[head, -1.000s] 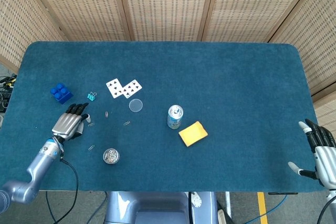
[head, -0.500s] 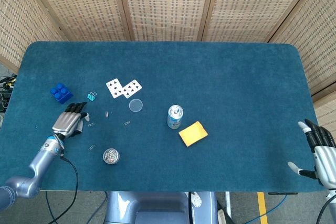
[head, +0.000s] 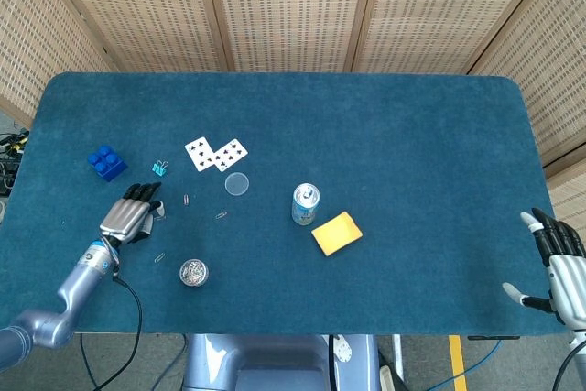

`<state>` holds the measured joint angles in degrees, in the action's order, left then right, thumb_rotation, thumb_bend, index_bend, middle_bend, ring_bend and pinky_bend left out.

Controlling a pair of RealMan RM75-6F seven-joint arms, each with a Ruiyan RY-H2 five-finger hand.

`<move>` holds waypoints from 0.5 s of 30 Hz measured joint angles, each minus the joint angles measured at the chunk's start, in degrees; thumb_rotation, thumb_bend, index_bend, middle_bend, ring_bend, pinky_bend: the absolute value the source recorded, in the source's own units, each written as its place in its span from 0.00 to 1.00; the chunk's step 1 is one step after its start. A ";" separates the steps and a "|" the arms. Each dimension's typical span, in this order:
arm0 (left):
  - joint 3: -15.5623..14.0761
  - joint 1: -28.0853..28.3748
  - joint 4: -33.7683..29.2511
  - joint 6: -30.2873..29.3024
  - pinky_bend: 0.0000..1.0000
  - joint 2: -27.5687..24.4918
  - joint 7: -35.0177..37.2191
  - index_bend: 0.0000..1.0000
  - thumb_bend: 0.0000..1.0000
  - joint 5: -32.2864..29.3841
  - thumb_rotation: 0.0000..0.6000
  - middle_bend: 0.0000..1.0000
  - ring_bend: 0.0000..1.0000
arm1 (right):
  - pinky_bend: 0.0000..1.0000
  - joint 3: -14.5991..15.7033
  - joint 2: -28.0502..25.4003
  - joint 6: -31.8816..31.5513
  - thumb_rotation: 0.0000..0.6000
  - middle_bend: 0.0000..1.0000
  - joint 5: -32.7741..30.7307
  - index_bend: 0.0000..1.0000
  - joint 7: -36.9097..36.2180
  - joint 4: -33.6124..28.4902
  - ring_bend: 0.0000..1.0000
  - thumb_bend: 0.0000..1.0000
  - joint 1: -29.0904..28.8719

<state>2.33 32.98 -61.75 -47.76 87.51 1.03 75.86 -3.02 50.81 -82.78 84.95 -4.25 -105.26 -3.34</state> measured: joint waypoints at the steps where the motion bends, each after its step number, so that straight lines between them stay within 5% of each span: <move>1: -0.08 -0.07 -0.19 -0.11 0.00 -0.09 0.02 0.40 0.79 0.10 1.00 0.00 0.00 | 0.00 -0.01 0.01 0.00 1.00 0.00 -0.01 0.05 0.01 0.05 0.00 0.00 0.00; 13: -1.68 -1.67 -1.89 -2.98 0.00 -1.82 1.30 0.41 0.79 2.57 1.00 0.00 0.00 | 0.00 0.06 0.24 0.08 1.00 0.00 0.01 0.04 0.88 -0.26 0.00 0.00 -0.07; 15: -1.50 -1.81 -1.97 -3.81 0.00 -2.01 1.78 0.39 0.66 2.82 1.00 0.00 0.00 | 0.00 0.06 0.27 0.10 1.00 0.00 -0.04 0.05 0.97 -0.27 0.00 0.00 -0.07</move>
<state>0.82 31.17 -63.72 -51.56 85.50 2.81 78.69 -2.97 51.08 -82.68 84.91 -3.28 -105.53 -3.41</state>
